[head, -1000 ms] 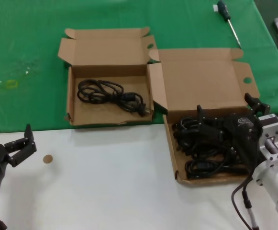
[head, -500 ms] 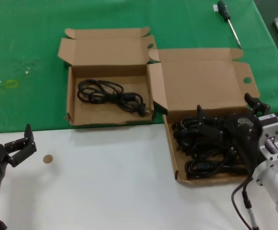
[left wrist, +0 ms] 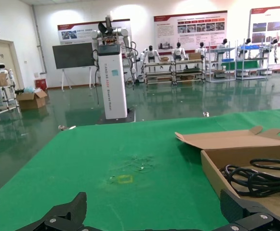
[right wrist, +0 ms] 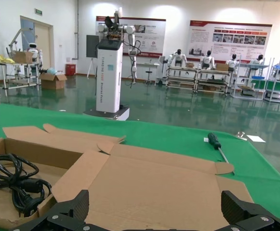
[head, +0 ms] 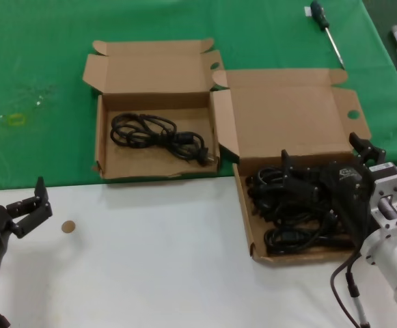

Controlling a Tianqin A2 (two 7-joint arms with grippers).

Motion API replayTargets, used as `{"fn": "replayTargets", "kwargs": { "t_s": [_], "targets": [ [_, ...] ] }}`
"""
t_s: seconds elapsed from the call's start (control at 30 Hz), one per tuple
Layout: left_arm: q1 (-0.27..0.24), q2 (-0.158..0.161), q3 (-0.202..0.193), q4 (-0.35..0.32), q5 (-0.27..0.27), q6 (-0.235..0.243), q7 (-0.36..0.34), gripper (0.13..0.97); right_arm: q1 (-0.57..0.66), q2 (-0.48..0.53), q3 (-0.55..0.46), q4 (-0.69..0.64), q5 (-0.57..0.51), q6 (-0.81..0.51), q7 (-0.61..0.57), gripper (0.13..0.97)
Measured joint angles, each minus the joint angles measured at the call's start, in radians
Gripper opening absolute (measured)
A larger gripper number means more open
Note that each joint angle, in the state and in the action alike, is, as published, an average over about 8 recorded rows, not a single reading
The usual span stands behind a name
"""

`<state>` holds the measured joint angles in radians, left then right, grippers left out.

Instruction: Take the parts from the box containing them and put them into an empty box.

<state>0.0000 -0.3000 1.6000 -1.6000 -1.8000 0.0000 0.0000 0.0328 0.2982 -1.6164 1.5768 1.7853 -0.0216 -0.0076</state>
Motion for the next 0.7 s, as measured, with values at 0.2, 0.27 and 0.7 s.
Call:
{"fn": "replayTargets", "kwargs": {
  "t_s": [0.2,0.27,0.7],
  "targets": [
    [0.000,0.000,0.000,0.000,0.000,0.000,0.000,0.966,0.000,0.000,0.000,0.000,0.000,0.000,0.000,0.966],
    [0.000,0.000,0.000,0.000,0.000,0.000,0.000,0.966,0.000,0.000,0.000,0.000,0.000,0.000,0.000,0.966],
    [0.000,0.000,0.000,0.000,0.000,0.000,0.000,0.966,0.000,0.000,0.000,0.000,0.000,0.000,0.000,0.966]
  ]
}}
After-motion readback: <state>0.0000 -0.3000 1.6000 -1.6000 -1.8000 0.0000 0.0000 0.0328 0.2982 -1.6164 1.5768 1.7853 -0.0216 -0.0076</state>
